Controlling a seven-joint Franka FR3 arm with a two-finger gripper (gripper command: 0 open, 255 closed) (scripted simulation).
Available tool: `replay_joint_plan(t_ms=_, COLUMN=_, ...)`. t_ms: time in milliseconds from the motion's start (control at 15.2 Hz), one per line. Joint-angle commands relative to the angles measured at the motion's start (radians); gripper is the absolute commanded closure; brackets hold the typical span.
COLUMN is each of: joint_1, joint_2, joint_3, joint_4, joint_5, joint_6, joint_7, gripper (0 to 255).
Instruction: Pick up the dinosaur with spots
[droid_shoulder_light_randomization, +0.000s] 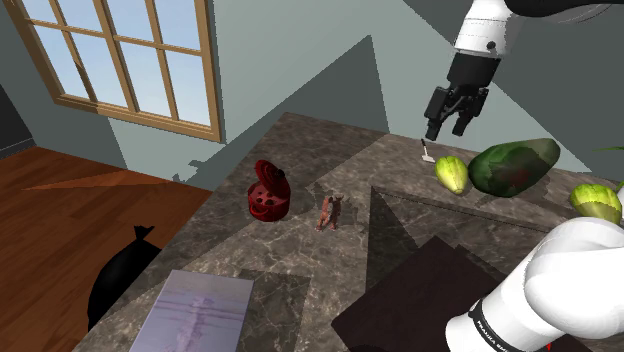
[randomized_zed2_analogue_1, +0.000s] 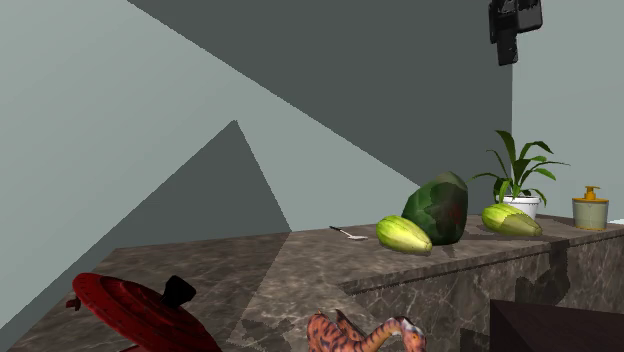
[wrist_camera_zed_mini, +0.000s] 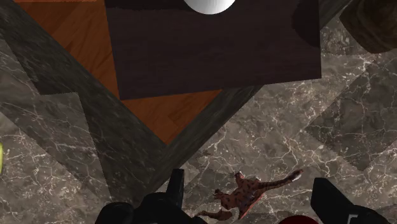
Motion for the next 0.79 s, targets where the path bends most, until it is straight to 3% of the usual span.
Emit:
replay_joint_plan(t_ms=0, joint_1=0.000, joint_2=0.000, joint_3=0.000, joint_4=0.000, joint_5=0.000, joint_6=0.000, joint_7=0.000, gripper=0)
replay_joint_plan(t_ms=726, joint_1=0.009, joint_2=0.215, joint_3=0.088, joint_4=-0.171, joint_5=0.052, joint_6=0.393, joint_7=0.168, gripper=0)
